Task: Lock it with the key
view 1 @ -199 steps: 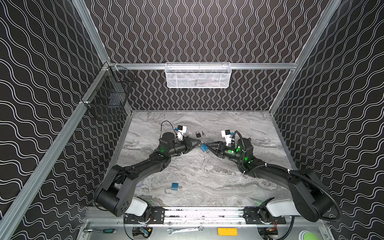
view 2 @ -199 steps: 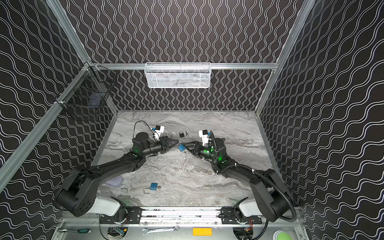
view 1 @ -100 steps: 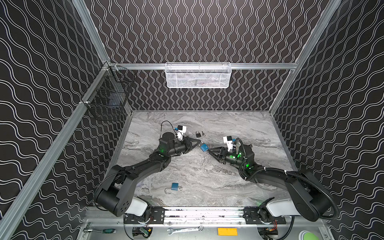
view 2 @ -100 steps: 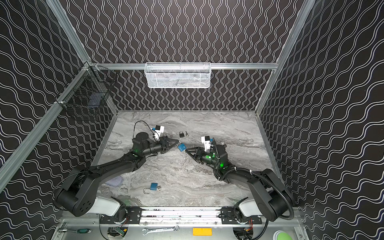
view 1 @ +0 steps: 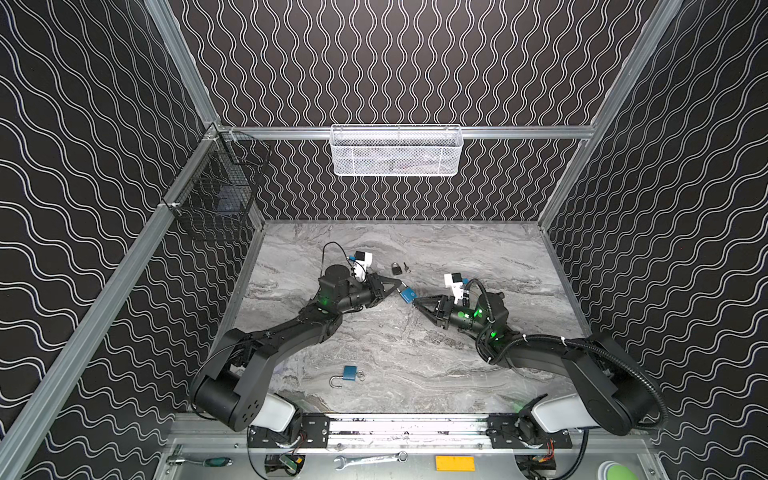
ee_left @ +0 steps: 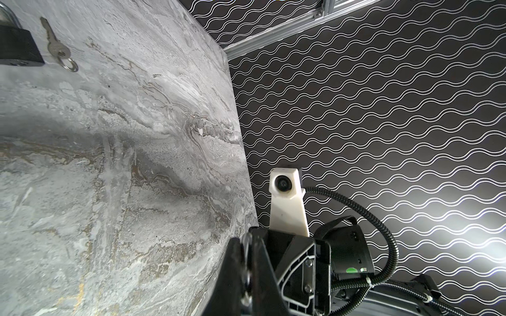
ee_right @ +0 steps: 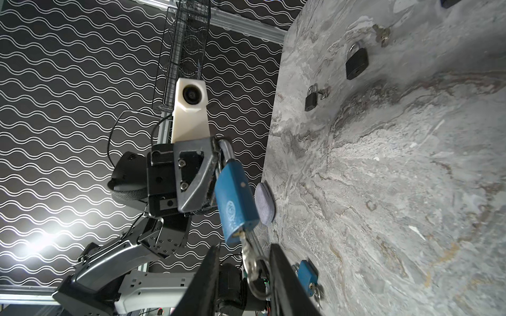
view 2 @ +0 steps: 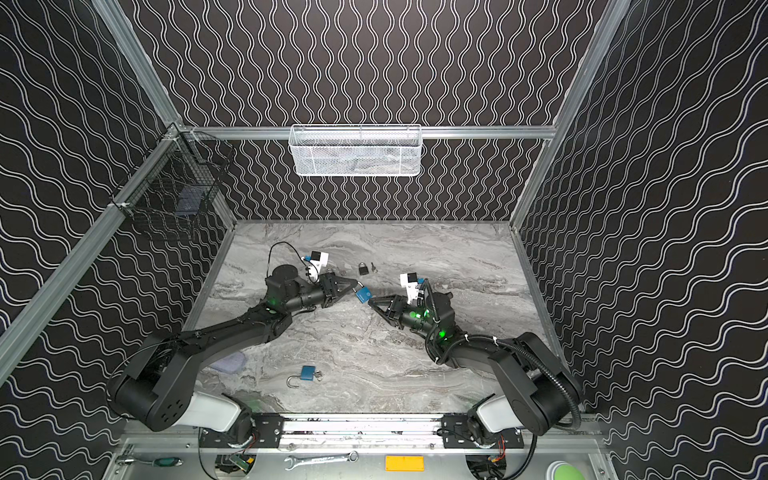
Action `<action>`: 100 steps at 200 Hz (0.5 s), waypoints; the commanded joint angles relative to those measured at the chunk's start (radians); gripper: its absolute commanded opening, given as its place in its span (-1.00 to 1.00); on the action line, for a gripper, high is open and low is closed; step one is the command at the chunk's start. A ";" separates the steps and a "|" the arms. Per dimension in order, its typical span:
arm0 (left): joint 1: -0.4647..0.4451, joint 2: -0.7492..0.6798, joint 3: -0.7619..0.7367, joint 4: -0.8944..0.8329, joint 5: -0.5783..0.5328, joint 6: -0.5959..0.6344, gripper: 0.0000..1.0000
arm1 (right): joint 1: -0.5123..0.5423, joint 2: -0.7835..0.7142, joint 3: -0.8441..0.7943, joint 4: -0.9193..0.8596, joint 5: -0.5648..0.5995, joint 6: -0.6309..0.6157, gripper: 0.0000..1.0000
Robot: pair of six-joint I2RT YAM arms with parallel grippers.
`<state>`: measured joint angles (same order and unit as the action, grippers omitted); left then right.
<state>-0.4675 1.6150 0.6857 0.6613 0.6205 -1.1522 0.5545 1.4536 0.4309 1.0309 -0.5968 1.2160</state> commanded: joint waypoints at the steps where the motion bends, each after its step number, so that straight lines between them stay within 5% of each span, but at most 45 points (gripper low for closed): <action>1: 0.002 -0.007 -0.003 0.049 -0.003 -0.007 -1.00 | 0.004 0.009 0.008 0.071 -0.005 0.014 -0.42; 100: 0.001 -0.009 -0.016 0.066 -0.005 -0.017 -1.00 | 0.009 0.047 0.035 0.097 -0.014 0.018 -0.72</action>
<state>-0.4675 1.6100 0.6735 0.6716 0.6136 -1.1725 0.5617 1.4971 0.4603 1.0718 -0.6048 1.2236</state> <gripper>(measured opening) 0.084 0.154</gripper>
